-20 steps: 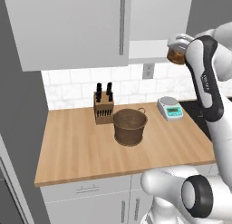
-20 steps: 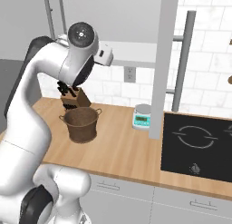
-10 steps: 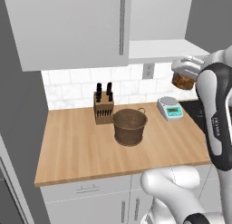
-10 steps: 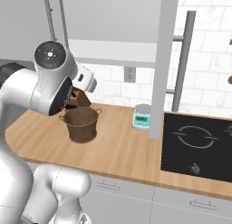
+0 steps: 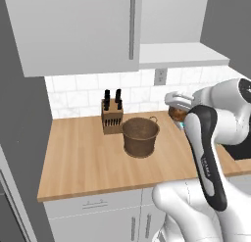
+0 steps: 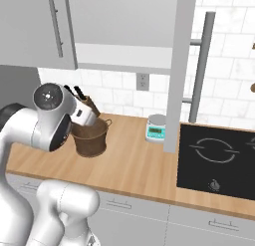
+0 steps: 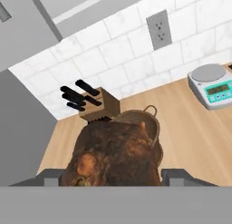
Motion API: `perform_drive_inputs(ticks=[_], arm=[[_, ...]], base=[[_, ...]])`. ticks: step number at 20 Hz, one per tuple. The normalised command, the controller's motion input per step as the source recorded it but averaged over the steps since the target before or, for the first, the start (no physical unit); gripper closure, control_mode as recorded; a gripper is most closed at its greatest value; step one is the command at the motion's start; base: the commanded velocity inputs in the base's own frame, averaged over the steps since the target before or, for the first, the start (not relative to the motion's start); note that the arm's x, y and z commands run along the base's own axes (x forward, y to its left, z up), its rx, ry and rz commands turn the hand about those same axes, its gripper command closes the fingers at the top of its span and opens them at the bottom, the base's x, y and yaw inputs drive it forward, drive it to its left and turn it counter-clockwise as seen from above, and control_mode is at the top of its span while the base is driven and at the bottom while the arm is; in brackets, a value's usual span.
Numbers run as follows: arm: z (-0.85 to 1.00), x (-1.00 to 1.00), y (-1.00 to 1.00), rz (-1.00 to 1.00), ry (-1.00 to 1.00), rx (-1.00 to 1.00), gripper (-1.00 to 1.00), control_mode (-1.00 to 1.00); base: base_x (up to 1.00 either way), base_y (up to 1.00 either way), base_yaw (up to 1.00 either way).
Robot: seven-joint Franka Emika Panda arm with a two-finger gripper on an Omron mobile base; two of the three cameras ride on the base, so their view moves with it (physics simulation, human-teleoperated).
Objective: Open the cabinet, pick up the bread from the cabinet and place it in the basket. Then move the basket to the dining counter.
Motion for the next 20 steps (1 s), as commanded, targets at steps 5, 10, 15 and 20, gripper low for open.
perform_drive_inputs(ticks=[5,10,15,20], arm=[[-0.17,0.48,0.1,0.0,0.28,0.0,1.0,-1.0],[-0.29,0.29,0.16,0.0,0.14,0.0,1.0,-1.0],[-0.47,0.18,0.07,0.0,0.0,0.0,1.0,-1.0],[-0.52,0.45,0.07,0.0,0.0,0.0,1.0,-1.0]], base=[[0.0,0.0,0.0],[0.0,0.0,0.0],[0.0,0.0,0.0],[0.0,0.0,0.0]])
